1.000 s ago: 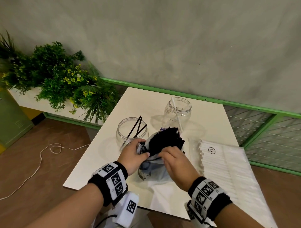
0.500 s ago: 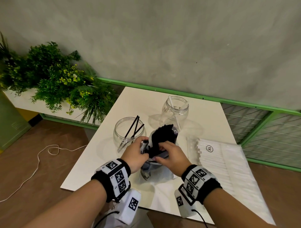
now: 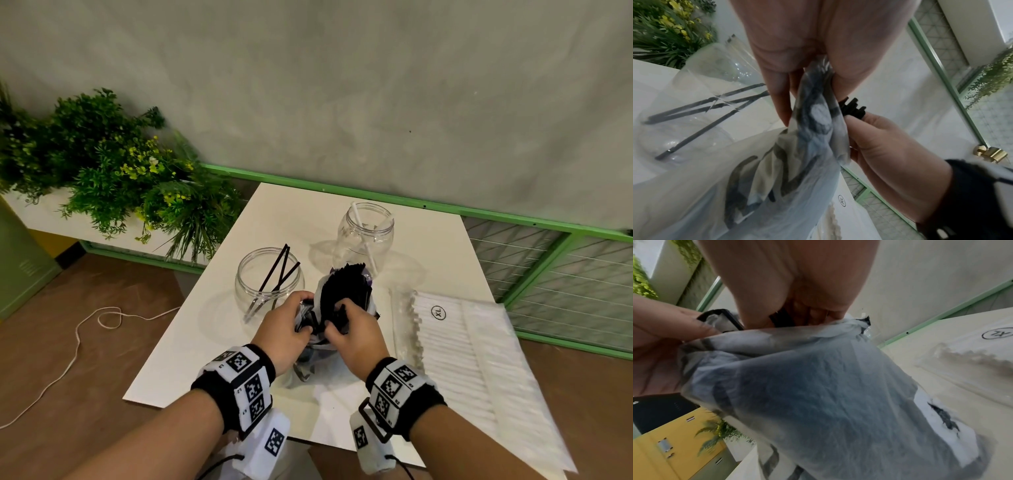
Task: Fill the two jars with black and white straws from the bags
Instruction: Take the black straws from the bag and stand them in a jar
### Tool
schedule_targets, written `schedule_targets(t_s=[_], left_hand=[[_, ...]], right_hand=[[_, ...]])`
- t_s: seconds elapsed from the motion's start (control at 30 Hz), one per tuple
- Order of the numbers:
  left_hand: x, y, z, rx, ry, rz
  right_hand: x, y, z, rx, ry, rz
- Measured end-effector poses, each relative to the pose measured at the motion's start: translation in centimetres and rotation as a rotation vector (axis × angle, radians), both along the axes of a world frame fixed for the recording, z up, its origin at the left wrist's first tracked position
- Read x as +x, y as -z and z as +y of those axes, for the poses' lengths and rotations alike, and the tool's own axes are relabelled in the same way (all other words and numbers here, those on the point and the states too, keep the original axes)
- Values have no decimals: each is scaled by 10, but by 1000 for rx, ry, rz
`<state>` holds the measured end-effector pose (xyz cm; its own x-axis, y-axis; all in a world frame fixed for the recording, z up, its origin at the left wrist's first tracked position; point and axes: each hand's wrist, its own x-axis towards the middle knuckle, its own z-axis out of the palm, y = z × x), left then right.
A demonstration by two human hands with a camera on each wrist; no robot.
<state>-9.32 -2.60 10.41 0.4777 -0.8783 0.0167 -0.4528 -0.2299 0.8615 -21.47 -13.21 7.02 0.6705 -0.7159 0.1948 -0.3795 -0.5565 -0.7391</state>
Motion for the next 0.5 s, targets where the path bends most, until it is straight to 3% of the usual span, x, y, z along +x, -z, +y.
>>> schedule_targets(t_s=[0.27, 0.4, 0.5], left_hand=[[8, 3, 6, 8, -3, -56], [6, 3, 6, 6, 3, -58], [8, 3, 5, 14, 2, -36]], right_hand=[[-22, -25, -29, -185, 198, -190], [-23, -18, -36, -451, 132, -73], [-28, -21, -28, -538, 160, -57]])
